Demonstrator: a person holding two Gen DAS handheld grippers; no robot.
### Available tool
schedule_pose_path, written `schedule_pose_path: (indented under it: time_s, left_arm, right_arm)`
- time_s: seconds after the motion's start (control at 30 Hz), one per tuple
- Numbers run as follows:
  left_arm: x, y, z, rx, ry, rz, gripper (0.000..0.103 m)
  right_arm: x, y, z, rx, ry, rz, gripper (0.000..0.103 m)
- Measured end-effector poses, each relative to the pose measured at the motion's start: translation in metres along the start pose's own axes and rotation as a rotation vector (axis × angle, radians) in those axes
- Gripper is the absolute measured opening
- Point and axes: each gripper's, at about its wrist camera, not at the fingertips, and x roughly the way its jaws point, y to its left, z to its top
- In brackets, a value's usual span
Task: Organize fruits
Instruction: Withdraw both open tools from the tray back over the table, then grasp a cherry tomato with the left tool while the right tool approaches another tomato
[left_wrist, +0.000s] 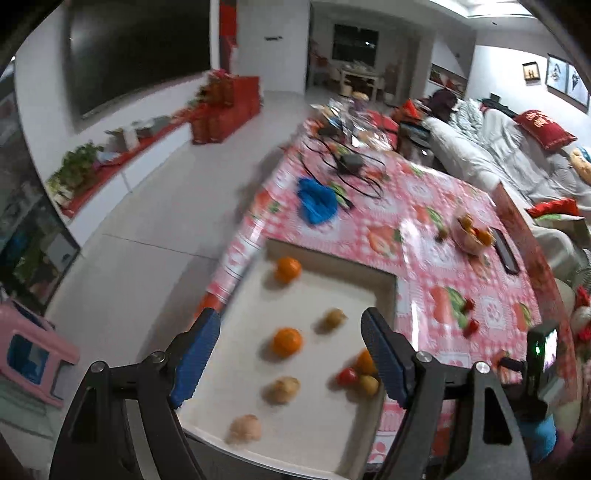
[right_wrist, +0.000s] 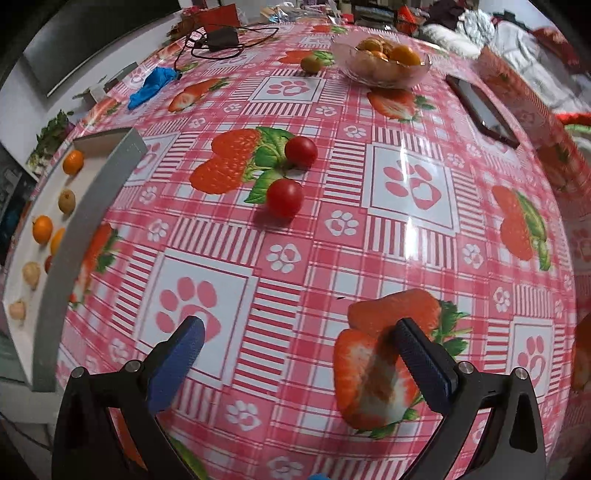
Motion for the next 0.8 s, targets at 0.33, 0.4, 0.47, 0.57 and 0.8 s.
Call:
schedule_pose_path:
  time_s: [0.33,0.4,0.47,0.57,0.8]
  left_arm:
    - [0.012,-0.038,-0.010,0.093,0.039,-0.025,0.083]
    - [0.018,-0.050,-0.015,0.113,0.060,-0.050,0.083]
    - [0.023,-0.065,-0.019,0.142,0.074,-0.068,0.083]
    - [0.026,-0.082,-0.022,0.175,0.089,-0.088,0.083]
    - [0.040,-0.117,-0.020,0.217,0.118,-0.110,0.083]
  right_arm:
    - [0.003,0.002,-0.005,0.005,-0.038,-0.033,0.103]
    - [0.005,0.004,-0.001,0.009,-0.039,-0.034,0.103]
    - [0.008,0.007,0.006,0.012,-0.044,-0.029,0.103]
    - [0.012,0.010,0.018,0.017,-0.053,-0.020,0.103]
    - [0.018,0.012,0.045,0.042,-0.103,0.002,0.096]
